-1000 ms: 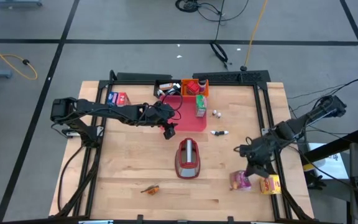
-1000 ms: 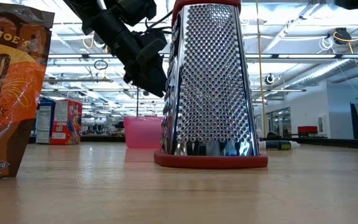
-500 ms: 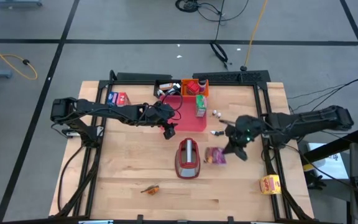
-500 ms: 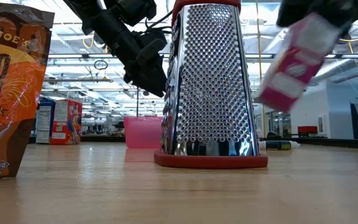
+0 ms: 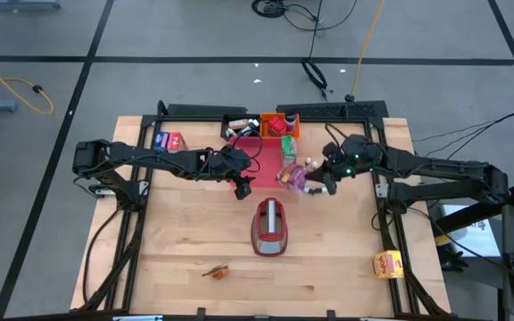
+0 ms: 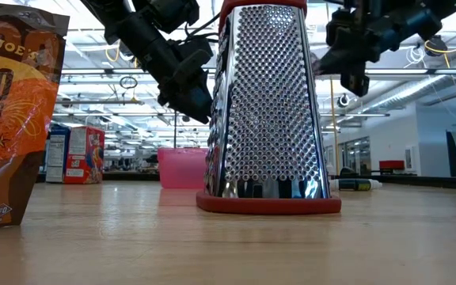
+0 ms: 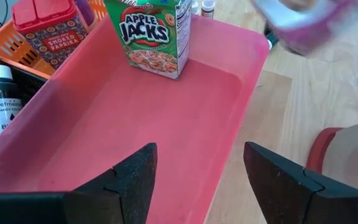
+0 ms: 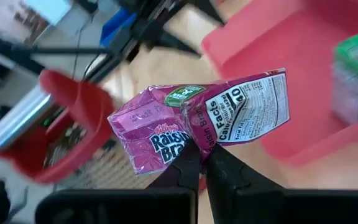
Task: Pick & Place Kitchen Items
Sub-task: Put the purple cereal box into the pink bin
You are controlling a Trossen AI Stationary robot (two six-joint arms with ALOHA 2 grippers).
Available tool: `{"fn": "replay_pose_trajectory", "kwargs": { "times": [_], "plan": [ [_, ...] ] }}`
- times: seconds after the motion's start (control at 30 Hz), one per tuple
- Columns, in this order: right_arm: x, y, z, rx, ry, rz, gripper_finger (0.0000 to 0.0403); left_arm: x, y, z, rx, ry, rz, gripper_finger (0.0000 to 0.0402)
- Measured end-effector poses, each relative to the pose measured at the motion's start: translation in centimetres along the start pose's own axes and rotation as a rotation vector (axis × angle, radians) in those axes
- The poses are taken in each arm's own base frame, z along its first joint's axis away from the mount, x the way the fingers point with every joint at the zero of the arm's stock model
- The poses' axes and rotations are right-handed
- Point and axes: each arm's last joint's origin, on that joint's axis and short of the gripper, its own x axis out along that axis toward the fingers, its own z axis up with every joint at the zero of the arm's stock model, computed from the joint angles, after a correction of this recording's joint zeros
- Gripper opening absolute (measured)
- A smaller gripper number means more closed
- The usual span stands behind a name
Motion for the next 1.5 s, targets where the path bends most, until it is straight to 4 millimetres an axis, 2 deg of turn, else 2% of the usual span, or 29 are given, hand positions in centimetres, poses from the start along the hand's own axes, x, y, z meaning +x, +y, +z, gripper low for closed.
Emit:
{"fn": "replay_pose_trajectory", "kwargs": {
  "times": [0.3,0.6,1.13,1.27,1.5],
  "plan": [
    [1.9,-0.4,1.7,-0.005,-0.111,0.053,0.0003,0.0,0.0,0.1,0.010,-0.007,-0.001,0.0244],
    [3.7,-2.0,5.0,-0.027,-0.057,0.046,0.0003,0.0,0.0,0.0,0.011,0.000,0.000,0.0244],
    [5.6,-5.2,13.0,-0.118,0.190,-0.080,0.0002,0.0,0.0,-0.2,0.022,0.017,0.003,0.0244],
    [6.1,-6.5,13.9,-0.119,0.279,-0.111,0.0002,0.0,0.0,-0.2,0.030,0.016,0.003,0.0244],
    [7.8,-9.4,14.4,-0.071,0.401,-0.101,0.0002,0.0,0.2,-0.1,0.034,0.010,0.005,0.0244]
  ]
}}
